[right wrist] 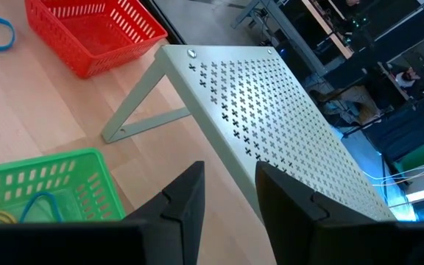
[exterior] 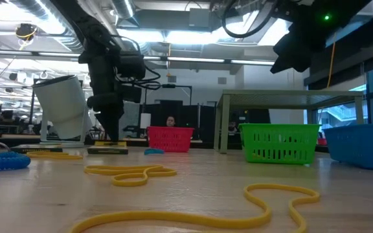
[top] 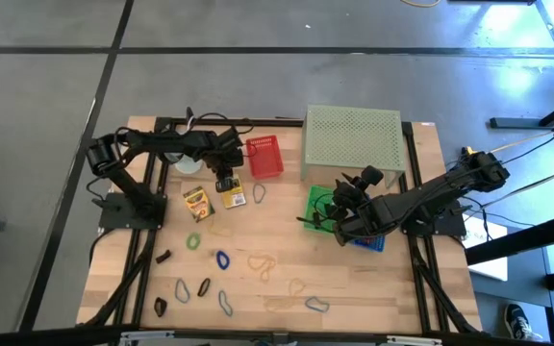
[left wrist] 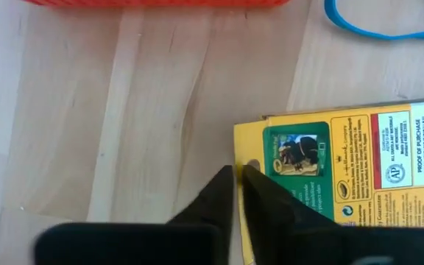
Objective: Pick & Place Office Desk Supplies
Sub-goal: Put the yellow crayon box into the red bin
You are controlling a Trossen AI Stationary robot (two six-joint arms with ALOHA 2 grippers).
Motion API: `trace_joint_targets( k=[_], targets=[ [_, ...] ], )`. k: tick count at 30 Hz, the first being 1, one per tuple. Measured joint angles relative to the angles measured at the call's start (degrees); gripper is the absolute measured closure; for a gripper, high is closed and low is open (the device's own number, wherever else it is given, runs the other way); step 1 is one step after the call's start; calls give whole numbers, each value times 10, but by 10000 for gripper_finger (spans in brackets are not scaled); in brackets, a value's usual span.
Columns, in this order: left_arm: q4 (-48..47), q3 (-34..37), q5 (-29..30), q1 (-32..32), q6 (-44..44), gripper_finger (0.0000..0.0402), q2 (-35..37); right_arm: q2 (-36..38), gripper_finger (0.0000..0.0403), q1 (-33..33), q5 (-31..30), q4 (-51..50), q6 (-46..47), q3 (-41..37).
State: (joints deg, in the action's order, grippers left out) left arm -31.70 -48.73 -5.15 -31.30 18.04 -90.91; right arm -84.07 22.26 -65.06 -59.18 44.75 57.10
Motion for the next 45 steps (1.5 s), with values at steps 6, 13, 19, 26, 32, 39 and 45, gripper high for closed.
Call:
trace_joint_targets(
  k=[6,13,19,26,32,39,45],
  targets=[
    [0,0,0,5,-40,385,0,0,280,0,0,0,0,0],
    [-3,0,1,5,-77,330,0,0,280,0,0,0,0,0],
    [-19,8,13,6,-51,280,0,0,280,0,1,0,0,0],
    [17,46,12,5,-43,282,3,0,280,0,1,0,0,0],
    [53,55,36,6,-39,317,2,0,280,0,1,2,0,0],
    [63,55,38,9,-38,349,1,0,280,0,1,2,0,0],
    [64,55,64,26,-29,393,1,0,280,0,1,2,0,0]
  ],
)
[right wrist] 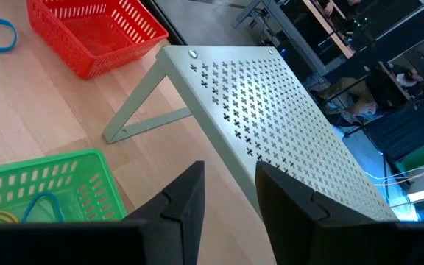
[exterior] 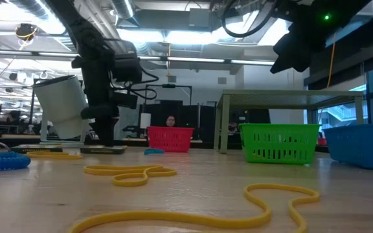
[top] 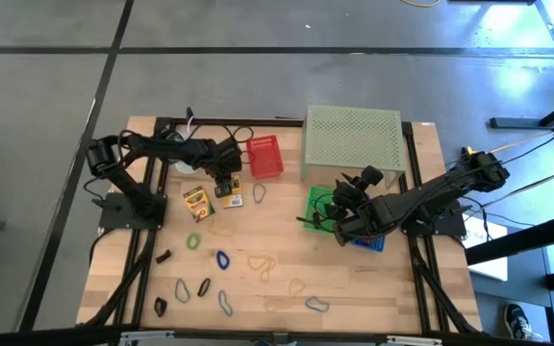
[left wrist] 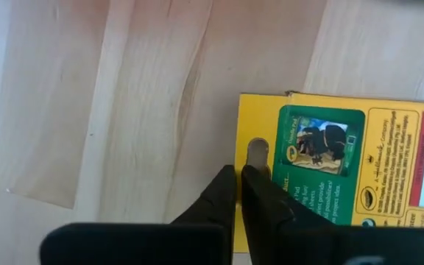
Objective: Pick & Place Office Desk Supplies
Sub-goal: Put the yellow crayon box into the red bin
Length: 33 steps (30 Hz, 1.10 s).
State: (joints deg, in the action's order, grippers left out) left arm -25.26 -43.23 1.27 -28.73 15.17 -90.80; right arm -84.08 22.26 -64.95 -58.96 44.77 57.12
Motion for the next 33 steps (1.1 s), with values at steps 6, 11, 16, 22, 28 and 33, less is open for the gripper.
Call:
trace_joint_targets(
  k=[6,11,16,22,28,33],
  targets=[
    [-8,-7,27,19,-15,397,-1,0,280,0,0,0,0,0],
    [-21,-37,65,40,-20,398,1,0,280,0,0,0,0,0],
    [-79,-74,99,65,-21,398,21,0,280,0,0,0,0,0],
    [-110,-96,118,103,-39,398,81,0,280,0,0,0,0,0],
    [-110,-101,140,147,-51,398,164,0,280,0,0,-1,0,0],
    [-106,-101,175,190,-60,398,230,0,280,0,0,-1,0,0]
  ],
)
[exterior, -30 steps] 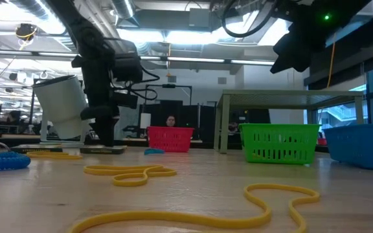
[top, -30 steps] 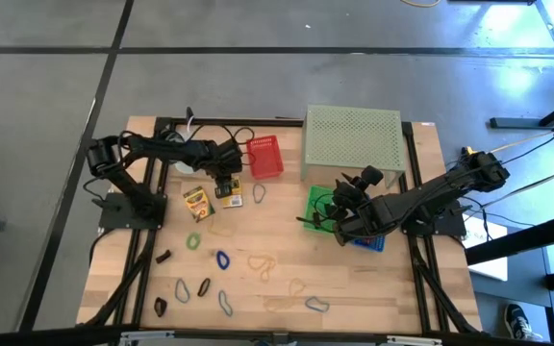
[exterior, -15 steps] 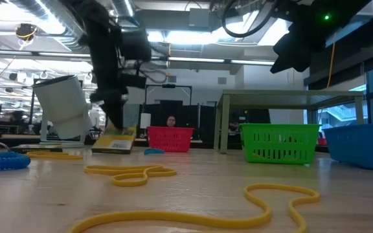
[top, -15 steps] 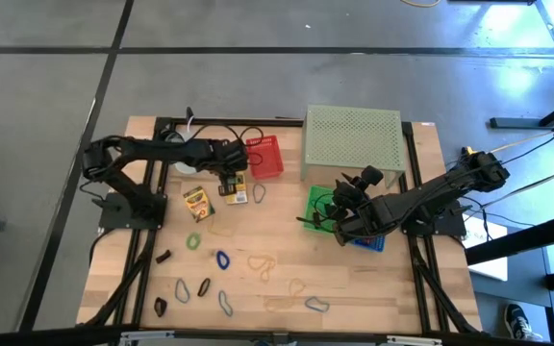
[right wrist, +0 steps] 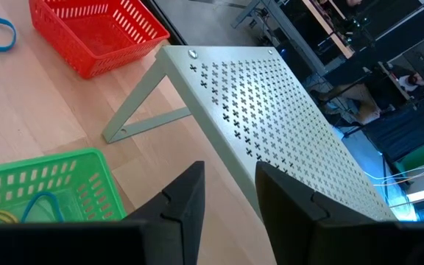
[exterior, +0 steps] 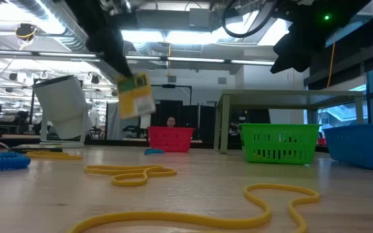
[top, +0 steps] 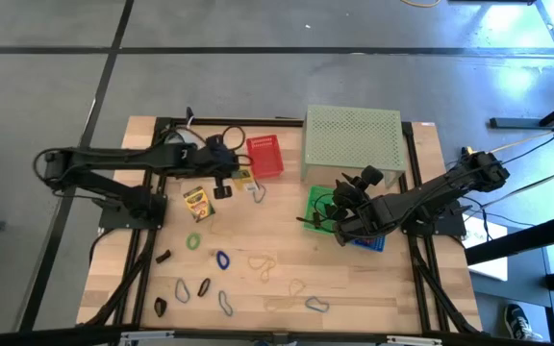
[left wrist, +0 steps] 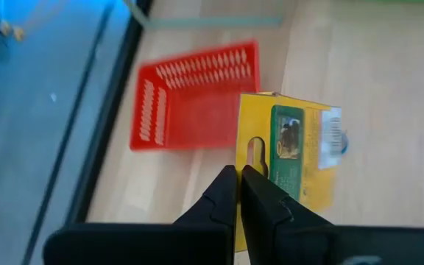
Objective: Pick & Place Office Desk Supplies
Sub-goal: Put the yellow crayon box into the red bin
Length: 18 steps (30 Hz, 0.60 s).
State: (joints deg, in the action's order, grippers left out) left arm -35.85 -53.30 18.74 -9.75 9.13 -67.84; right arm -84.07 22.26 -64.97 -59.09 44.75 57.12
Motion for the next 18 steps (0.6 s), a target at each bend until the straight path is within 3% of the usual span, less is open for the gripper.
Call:
trace_joint_targets(
  k=[6,18],
  targets=[
    [45,0,34,52,-4,398,51,0,280,0,0,0,0,0],
    [307,0,31,120,71,398,53,0,280,0,0,0,0,0]
  ],
)
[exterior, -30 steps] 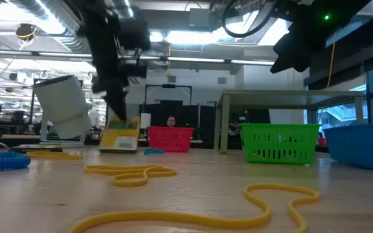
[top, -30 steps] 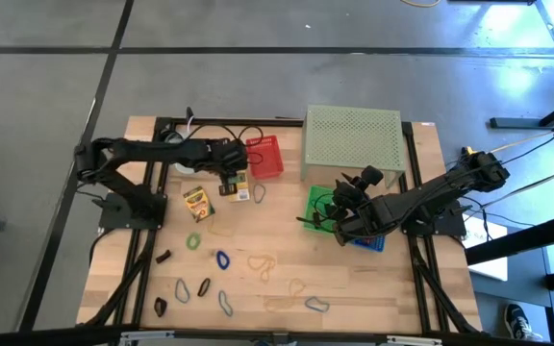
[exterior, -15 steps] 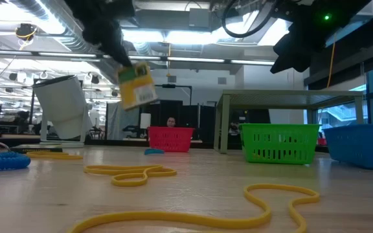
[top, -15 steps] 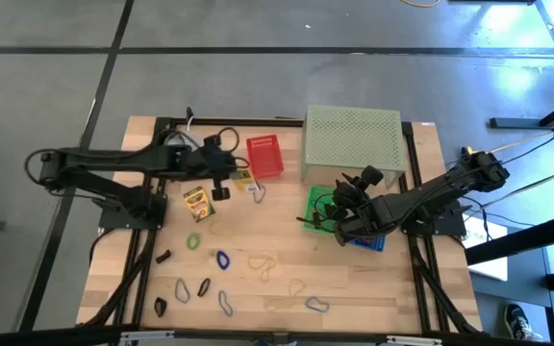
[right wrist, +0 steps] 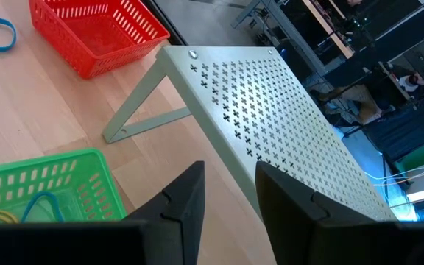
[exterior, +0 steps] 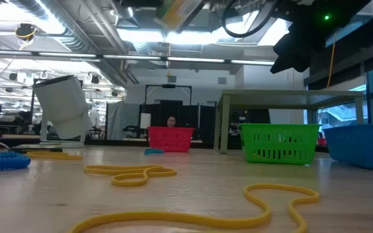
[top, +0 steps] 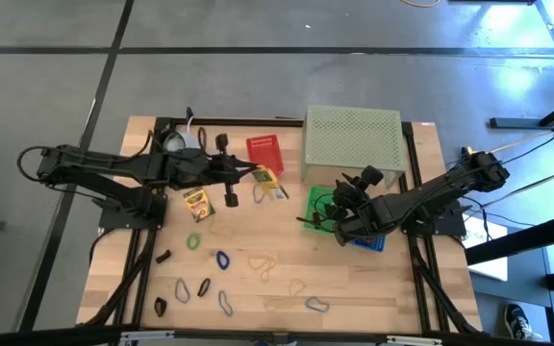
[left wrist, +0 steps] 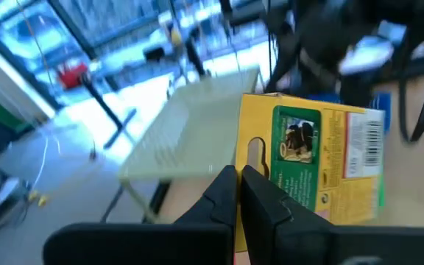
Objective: Pick & Place Office Desk Supplies
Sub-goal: Put the yellow crayon box into the red bin
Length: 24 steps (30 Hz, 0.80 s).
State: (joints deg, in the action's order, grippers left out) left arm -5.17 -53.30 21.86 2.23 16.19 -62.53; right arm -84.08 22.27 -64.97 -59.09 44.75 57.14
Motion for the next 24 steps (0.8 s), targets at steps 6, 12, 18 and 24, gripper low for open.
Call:
trace_joint_targets(
  k=[6,12,18,24],
  targets=[
    [44,0,-7,11,-4,398,-13,0,280,0,-1,1,0,0],
    [38,32,57,7,-22,398,-28,0,280,0,-2,0,-6,0],
    [73,64,114,-34,-66,398,-92,0,280,0,-2,2,-11,0],
    [99,67,189,-81,-70,398,-177,0,280,0,-1,3,-13,0]
  ],
)
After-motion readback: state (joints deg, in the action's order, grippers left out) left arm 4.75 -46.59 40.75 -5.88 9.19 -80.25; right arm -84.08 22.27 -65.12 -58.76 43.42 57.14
